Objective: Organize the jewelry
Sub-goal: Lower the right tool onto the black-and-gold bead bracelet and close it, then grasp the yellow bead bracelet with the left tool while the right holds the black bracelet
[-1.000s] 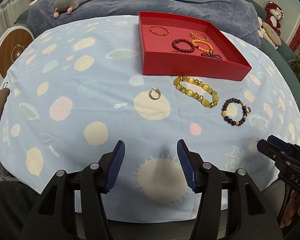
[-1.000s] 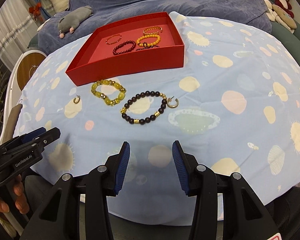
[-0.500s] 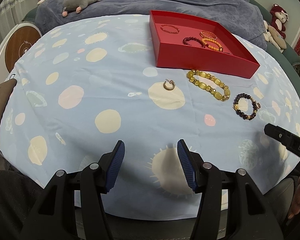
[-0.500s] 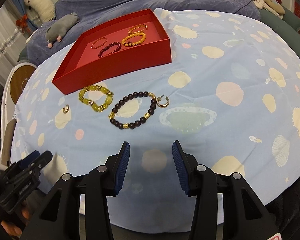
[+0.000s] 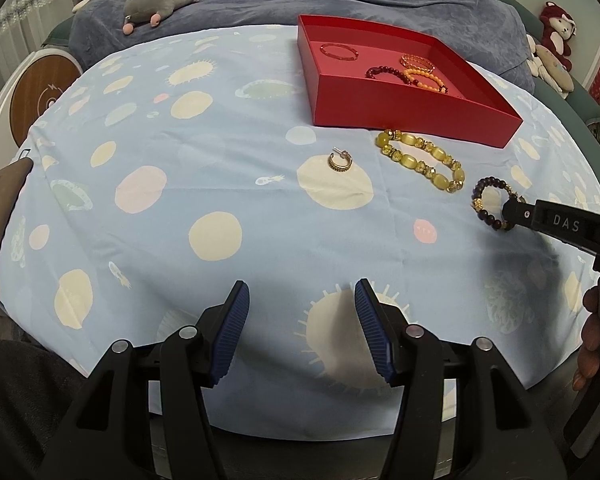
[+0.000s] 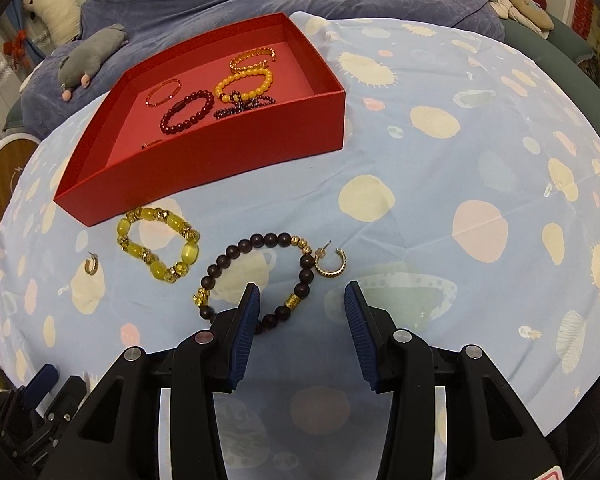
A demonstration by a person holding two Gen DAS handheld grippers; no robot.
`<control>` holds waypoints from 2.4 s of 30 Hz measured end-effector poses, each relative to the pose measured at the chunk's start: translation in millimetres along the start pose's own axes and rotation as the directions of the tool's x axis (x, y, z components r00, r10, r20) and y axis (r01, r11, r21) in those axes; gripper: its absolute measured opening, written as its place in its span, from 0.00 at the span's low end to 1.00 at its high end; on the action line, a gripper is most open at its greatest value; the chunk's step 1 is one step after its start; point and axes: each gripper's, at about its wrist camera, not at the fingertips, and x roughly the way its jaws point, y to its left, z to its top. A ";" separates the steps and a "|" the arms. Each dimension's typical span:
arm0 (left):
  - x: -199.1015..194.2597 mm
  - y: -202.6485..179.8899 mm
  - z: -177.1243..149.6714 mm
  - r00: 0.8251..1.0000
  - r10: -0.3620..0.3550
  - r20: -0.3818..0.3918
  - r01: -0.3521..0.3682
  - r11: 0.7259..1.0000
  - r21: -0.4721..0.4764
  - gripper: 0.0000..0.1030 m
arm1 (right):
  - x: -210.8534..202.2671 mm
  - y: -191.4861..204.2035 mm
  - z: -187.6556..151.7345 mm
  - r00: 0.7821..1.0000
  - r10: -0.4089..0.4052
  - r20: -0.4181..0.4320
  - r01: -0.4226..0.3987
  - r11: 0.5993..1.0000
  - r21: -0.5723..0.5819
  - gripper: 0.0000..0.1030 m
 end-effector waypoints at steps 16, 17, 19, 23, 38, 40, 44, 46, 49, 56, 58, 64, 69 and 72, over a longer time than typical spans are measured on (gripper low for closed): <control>-2.5 -1.1 -0.1 1.000 0.004 0.010 -0.004 1.000 0.005 0.54 | -23.2 -24.4 -40.9 0.998 0.051 -0.023 -0.052 0.997 -0.063 0.20; -3.4 -1.3 0.3 1.000 0.004 0.011 -0.004 1.000 0.004 0.54 | -24.9 -26.5 -43.8 0.998 0.058 -0.027 -0.060 0.996 -0.063 0.19; -5.4 -2.7 1.8 1.000 0.002 0.012 -0.002 1.000 0.004 0.54 | -27.8 -30.9 -49.4 0.997 0.064 -0.033 -0.066 0.996 -0.067 0.13; -8.2 -8.9 9.1 1.000 -0.006 0.011 0.006 1.000 -0.003 0.54 | -32.2 -39.0 -57.2 0.995 0.091 -0.051 -0.094 0.994 -0.063 0.07; 38.6 -79.0 87.6 0.998 -0.064 -0.024 0.062 0.996 -0.057 0.54 | -32.2 -46.6 -60.2 0.988 0.147 -0.045 -0.149 0.988 -0.036 0.07; 48.1 -84.2 92.6 0.998 -0.047 -0.038 0.045 0.998 -0.052 0.54 | -31.9 -46.6 -59.8 0.988 0.151 -0.044 -0.152 0.988 -0.035 0.07; 63.9 -88.4 91.8 0.997 -0.009 -0.074 0.006 0.999 -0.031 0.46 | -31.5 -47.0 -59.9 0.987 0.154 -0.042 -0.155 0.987 -0.037 0.07; 62.4 -90.3 86.4 0.998 0.010 -0.057 -0.010 1.000 0.004 0.45 | -31.5 -46.5 -59.8 0.988 0.151 -0.040 -0.153 0.987 -0.040 0.07; 58.4 -92.5 77.6 0.999 0.029 -0.043 -0.026 0.998 0.062 0.42 | -31.8 -44.5 -59.6 0.989 0.144 -0.038 -0.146 0.988 -0.048 0.07; 42.8 -78.9 56.3 0.999 -0.001 -0.045 0.004 0.997 0.075 0.26 | -32.7 -41.4 -60.4 0.991 0.132 -0.036 -0.134 0.989 -0.061 0.07; 38.7 -73.3 50.1 0.999 -0.013 -0.049 0.016 0.997 0.072 0.21 | -32.9 -40.2 -60.3 0.991 0.131 -0.037 -0.133 0.989 -0.066 0.07; 29.2 -62.3 35.5 0.998 -0.038 -0.059 0.042 0.997 0.069 0.11 | -34.6 -35.4 -62.2 0.989 0.138 -0.047 -0.141 0.986 -0.083 0.07; 21.4 -56.9 25.6 0.996 -0.046 -0.072 0.051 0.997 0.065 0.10 | -36.3 -32.7 -64.6 0.987 0.152 -0.055 -0.156 0.984 -0.081 0.07; 15.8 -52.7 23.4 0.997 -0.041 -0.070 0.045 0.997 0.061 0.10 | -39.9 -31.9 -64.0 0.986 0.157 -0.046 -0.161 0.984 -0.080 0.07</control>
